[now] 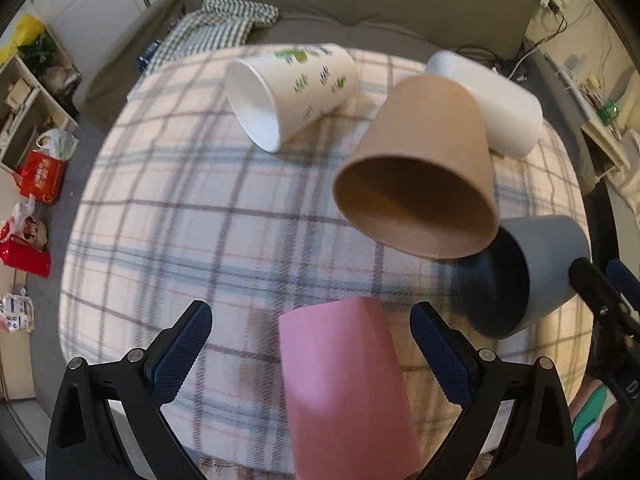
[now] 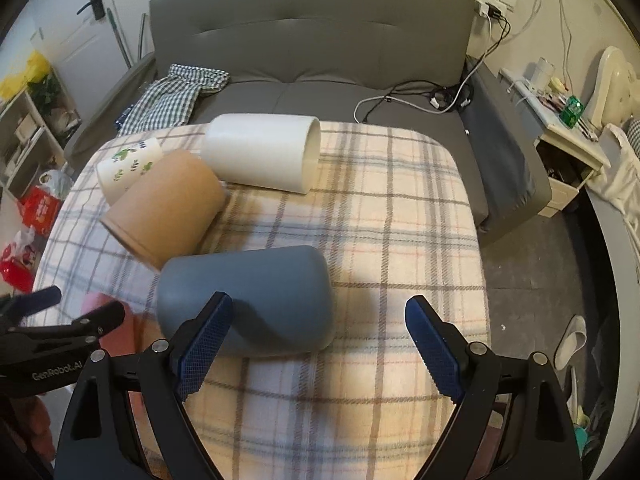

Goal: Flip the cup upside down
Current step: 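Grasp the pink cup with the left tool while the right tool releases it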

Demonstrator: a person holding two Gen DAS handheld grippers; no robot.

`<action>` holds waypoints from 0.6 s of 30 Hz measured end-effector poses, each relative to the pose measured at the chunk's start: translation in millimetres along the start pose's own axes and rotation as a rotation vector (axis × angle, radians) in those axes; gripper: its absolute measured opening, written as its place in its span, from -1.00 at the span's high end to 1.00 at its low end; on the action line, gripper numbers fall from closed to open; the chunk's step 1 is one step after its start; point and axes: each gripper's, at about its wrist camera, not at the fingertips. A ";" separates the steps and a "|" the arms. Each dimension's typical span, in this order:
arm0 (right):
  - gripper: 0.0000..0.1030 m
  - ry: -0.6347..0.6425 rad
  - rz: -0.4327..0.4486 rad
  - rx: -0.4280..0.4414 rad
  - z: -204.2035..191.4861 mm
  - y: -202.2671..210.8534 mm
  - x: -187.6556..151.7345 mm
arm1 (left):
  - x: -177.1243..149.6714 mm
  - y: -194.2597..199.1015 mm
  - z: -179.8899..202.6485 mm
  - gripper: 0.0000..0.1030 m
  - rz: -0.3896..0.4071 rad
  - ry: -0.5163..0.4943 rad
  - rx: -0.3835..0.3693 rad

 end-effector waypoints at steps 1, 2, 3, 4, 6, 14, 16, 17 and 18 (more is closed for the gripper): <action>-0.72 -0.006 0.000 0.006 1.0 -0.8 0.9 | 1.0 -2.2 -0.1 -0.96 -0.008 0.003 -0.011; -0.72 -0.008 -0.001 0.006 1.5 -1.2 1.7 | 1.8 -4.0 0.0 -0.96 -0.016 0.004 -0.022; -0.72 -0.008 0.000 -0.002 1.1 -1.1 3.0 | 2.4 -5.6 0.3 -0.95 -0.023 0.003 -0.028; -0.72 -0.003 0.004 -0.008 0.1 -0.6 4.2 | 2.8 -6.3 0.4 -0.93 -0.027 0.002 -0.032; -0.72 0.001 0.010 0.004 -1.7 1.0 5.8 | 3.6 -7.1 -0.1 -0.69 -0.035 0.005 -0.048; -0.72 0.011 0.023 0.018 -9.7 7.6 5.7 | 2.9 -3.4 -6.4 -0.15 -0.062 0.029 -0.105; -0.72 0.009 0.027 0.016 -9.6 11.0 5.6 | 3.8 4.7 -7.4 -0.15 -0.047 0.024 -0.110; -0.72 0.008 0.030 0.017 -9.6 12.7 5.5 | 3.8 9.6 -7.8 -0.15 -0.036 0.021 -0.111; -0.72 0.008 0.035 0.017 -9.4 15.1 5.5 | 3.7 14.6 -7.8 -0.15 -0.024 0.018 -0.112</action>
Point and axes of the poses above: each gripper's, at about its wrist camera, not at the fingertips, and y roughly against the way its jaws point, z to its right, x to its top, and after that the axes turned 10 degrees about -x, right-handed
